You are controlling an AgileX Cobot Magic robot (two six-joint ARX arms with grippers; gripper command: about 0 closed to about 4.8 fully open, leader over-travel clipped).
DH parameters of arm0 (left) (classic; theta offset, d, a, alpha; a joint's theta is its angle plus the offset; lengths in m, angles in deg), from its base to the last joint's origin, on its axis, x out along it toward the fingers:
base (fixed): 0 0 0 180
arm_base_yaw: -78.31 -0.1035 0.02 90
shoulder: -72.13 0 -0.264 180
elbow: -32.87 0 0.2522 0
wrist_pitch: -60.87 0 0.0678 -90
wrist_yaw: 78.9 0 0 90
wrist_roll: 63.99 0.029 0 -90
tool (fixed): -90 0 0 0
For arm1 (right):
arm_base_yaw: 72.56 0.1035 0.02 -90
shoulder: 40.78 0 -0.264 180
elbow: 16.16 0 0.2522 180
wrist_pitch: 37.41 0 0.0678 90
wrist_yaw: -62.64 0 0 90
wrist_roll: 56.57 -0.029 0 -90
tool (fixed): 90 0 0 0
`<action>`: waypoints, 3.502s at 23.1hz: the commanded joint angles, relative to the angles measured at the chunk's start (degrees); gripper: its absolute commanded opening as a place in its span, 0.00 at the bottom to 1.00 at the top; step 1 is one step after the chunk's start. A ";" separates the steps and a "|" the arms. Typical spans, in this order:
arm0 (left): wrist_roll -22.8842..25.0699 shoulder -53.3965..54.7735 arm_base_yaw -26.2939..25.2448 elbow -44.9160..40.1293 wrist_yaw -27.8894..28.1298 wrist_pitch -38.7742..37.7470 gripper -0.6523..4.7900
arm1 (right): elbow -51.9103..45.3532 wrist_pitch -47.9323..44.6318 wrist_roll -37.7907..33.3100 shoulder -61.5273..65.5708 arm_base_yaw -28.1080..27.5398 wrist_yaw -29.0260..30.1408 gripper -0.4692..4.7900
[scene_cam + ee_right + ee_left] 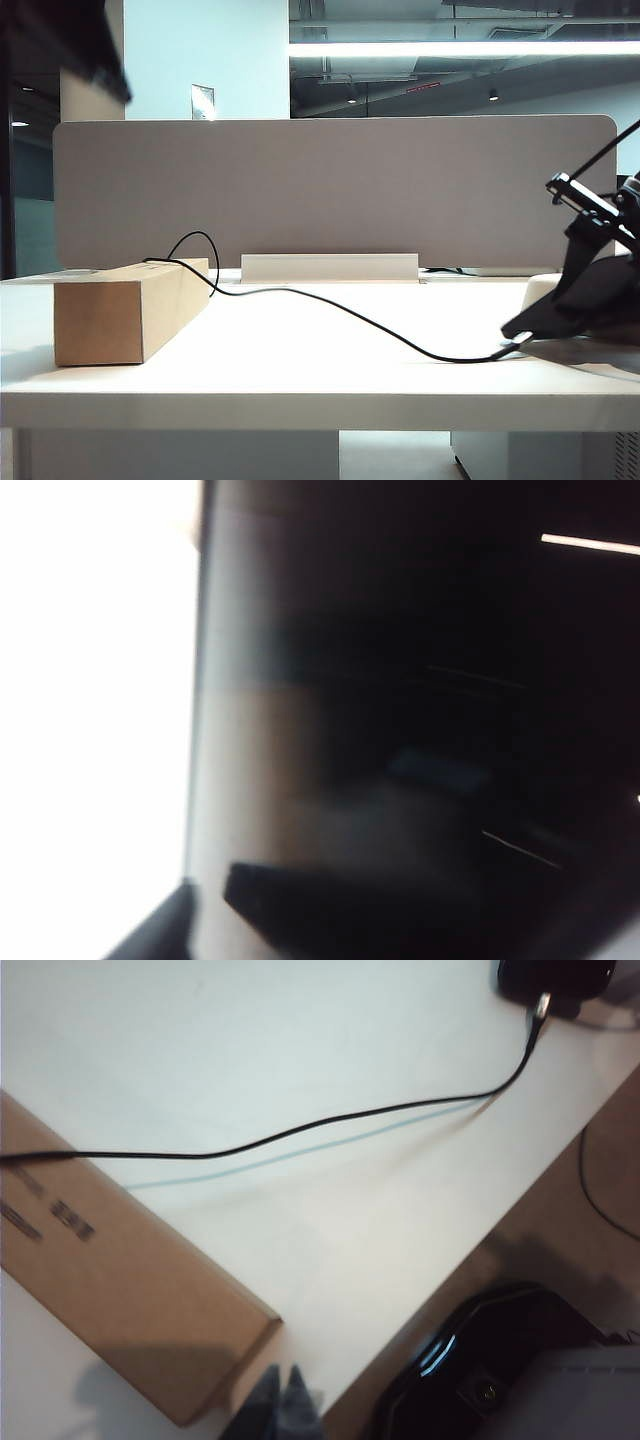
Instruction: Pick up the charging cable and the phone, plug the charging cable into the charging port on the phone, and finally place them back on the table.
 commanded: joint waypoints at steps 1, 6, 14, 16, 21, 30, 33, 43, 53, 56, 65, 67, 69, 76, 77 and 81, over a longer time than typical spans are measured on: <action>-1.33 -2.10 -0.02 -5.01 0.11 2.25 0.11 | 0.07 2.40 0.37 -0.15 0.07 0.15 0.70; -1.66 -4.66 -0.02 -6.34 0.39 3.58 0.11 | 0.07 6.56 1.84 -1.07 0.07 0.31 0.73; -4.92 -9.16 -0.04 -7.17 1.01 6.08 0.11 | 0.07 16.44 5.09 -11.85 0.07 -0.87 0.73; -6.47 -11.15 -0.02 -9.40 2.14 7.85 0.11 | 0.07 19.93 8.39 -15.80 0.07 -1.73 0.73; -13.77 -20.17 -0.02 -21.77 3.30 18.32 0.11 | -0.20 27.04 17.22 -28.59 0.09 -3.52 0.73; -28.44 -37.55 0.02 -43.85 8.24 34.67 0.11 | -12.00 25.24 18.34 -58.42 1.27 -3.39 0.27; -28.89 -41.53 0.02 -48.96 8.24 36.85 0.11 | -16.70 24.83 18.32 -68.76 1.27 -3.21 0.14; -29.90 -58.40 0.04 -60.92 11.72 38.75 0.11 | -23.76 24.39 18.16 -82.84 1.20 -1.49 0.08; -25.94 -66.40 0.02 -62.77 11.76 38.18 0.11 | -25.46 23.78 26.75 -83.71 1.16 -2.10 0.08; -25.35 -66.40 0.02 -62.77 11.78 38.88 0.11 | -28.70 20.06 26.95 -83.73 1.16 -2.10 0.08; -22.71 -66.40 0.02 -63.17 14.71 39.87 0.11 | -33.53 13.38 27.63 -83.82 1.11 -3.67 0.08; -21.24 -66.40 0.02 -64.35 14.71 41.11 0.11 | -34.27 13.22 28.65 -83.91 1.14 -3.65 0.08; -21.29 -66.40 0.02 -65.77 14.69 42.16 0.11 | -34.29 13.22 28.92 -84.19 1.11 -3.69 0.08; -20.13 -66.38 0.02 -67.71 14.64 43.52 0.11 | -34.32 13.70 30.45 -84.39 1.11 -4.76 0.08; -19.76 -66.38 0.02 -67.71 14.64 43.58 0.11 | -34.32 13.68 30.56 -84.39 1.11 -4.74 0.08; -19.85 -66.36 0.02 -67.71 14.45 42.93 0.11 | -34.29 14.16 31.36 -84.39 1.11 -4.66 0.08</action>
